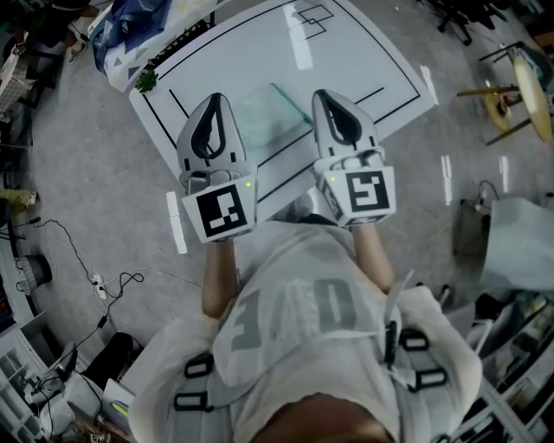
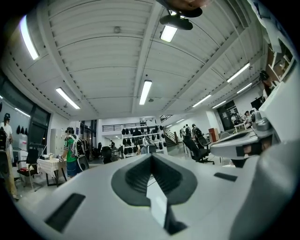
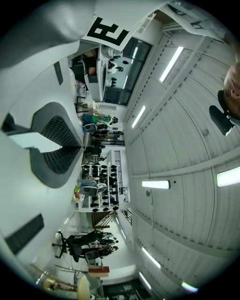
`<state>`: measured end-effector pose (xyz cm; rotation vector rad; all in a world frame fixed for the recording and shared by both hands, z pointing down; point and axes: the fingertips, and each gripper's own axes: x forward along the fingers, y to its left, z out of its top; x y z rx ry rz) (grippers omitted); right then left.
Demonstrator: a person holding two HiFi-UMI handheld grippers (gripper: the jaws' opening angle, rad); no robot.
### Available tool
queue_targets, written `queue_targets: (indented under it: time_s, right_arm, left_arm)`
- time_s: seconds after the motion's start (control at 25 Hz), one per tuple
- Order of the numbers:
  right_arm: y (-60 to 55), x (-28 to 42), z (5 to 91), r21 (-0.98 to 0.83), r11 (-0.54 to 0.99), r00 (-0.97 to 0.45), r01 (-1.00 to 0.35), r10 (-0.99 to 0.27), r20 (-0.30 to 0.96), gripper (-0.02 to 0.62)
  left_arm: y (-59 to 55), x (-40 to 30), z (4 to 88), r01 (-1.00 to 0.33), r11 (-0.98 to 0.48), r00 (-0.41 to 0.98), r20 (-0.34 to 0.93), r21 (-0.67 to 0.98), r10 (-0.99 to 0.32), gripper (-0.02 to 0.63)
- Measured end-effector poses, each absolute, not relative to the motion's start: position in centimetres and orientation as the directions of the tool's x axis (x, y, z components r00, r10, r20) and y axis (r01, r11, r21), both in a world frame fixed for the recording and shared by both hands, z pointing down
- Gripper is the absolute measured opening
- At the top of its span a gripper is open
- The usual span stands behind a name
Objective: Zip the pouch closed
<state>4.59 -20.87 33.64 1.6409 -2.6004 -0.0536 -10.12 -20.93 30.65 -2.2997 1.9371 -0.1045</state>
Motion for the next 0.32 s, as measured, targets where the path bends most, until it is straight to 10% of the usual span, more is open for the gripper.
queue_targets:
  time_s: [0.32]
  right_arm:
    - [-20.75, 5.36, 34.1, 0.072, 0.42, -0.418, -0.905, -0.908, 0.046, 0.008]
  left_arm:
    - [-20.79, -9.37, 30.4, -0.969, -0.183, 0.193, -0.047, -0.167, -0.98, 0.007]
